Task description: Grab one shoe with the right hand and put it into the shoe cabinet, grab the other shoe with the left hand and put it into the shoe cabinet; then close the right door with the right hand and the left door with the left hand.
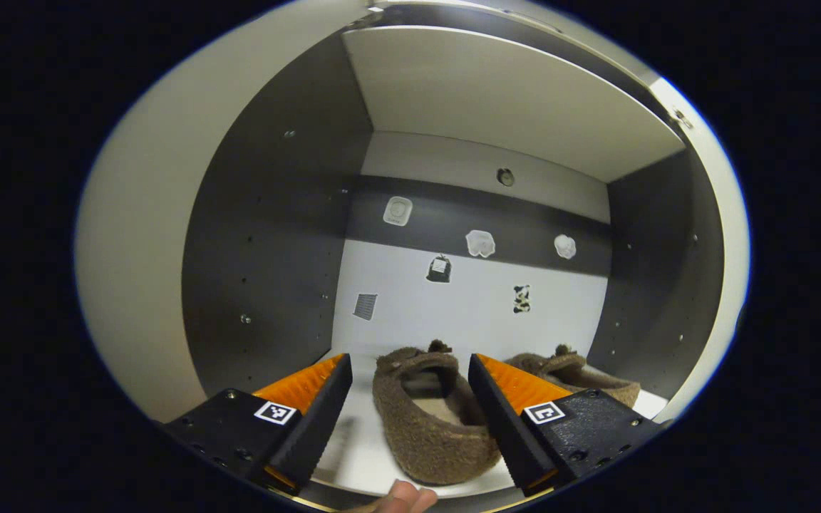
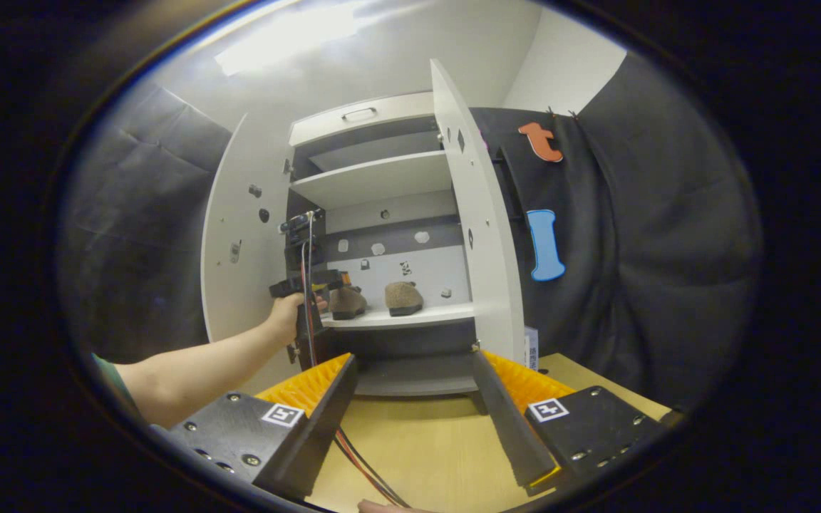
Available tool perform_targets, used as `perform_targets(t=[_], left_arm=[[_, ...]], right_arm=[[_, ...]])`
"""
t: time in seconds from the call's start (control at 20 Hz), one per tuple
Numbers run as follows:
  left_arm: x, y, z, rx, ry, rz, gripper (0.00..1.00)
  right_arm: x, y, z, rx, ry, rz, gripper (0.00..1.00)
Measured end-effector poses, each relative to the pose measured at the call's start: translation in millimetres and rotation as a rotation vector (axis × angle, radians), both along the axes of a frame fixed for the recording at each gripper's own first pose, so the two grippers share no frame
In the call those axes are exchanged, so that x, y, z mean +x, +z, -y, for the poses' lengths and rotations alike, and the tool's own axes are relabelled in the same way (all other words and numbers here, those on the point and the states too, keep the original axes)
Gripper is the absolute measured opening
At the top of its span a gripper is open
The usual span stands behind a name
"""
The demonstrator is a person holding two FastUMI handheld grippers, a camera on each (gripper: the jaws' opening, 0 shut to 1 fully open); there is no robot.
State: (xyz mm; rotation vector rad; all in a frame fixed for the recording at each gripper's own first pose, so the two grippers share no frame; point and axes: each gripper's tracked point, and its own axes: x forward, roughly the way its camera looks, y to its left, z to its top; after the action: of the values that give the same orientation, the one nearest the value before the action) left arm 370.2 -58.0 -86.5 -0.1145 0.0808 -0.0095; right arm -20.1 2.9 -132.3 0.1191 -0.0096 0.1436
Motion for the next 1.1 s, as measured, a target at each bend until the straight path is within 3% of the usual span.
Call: perform_targets(t=[0.15, 0.25, 0.3, 0.35, 0.45, 0.65, 0.7, 0.85, 1.1], left_arm=[[-29, 16, -5, 0.010, 0.034, 0.001, 0.97], [-57, 24, 4, 0.022, -0.019, -0.023, 0.97], [-72, 32, 7, 0.031, -0.044, -0.017, 1.00], [-91, 40, 11, 0.031, -0.068, -0.011, 0.97], [-130, 54, 22, 0.013, -0.116, 0.012, 0.97], [-203, 70, 14, 0.050, -0.115, 0.063, 1.00], [-220, 73, 10, 0.067, -0.105, 0.078, 0.94], [-264, 71, 1, 0.119, -0.124, 0.101, 0.92], [-321, 47, -20, 0.127, -0.140, 0.068, 0.97]], right_arm=[[-7, -1, -3, 0.008, 0.003, -0.010, 0.99], [-13, -4, -6, 0.010, 0.017, -0.026, 0.99], [-17, -3, -5, 0.014, 0.020, -0.028, 0.94], [-20, -2, -3, 0.016, 0.018, -0.028, 0.99], [-24, 1, 6, 0.011, 0.000, -0.023, 0.99], [-27, -3, 16, 0.023, -0.020, -0.040, 0.98], [-27, -5, 17, 0.027, -0.015, -0.051, 0.98], [-26, -4, 28, 0.035, -0.028, -0.060, 0.99], [-21, 9, 71, -0.002, -0.091, -0.051, 0.99]])
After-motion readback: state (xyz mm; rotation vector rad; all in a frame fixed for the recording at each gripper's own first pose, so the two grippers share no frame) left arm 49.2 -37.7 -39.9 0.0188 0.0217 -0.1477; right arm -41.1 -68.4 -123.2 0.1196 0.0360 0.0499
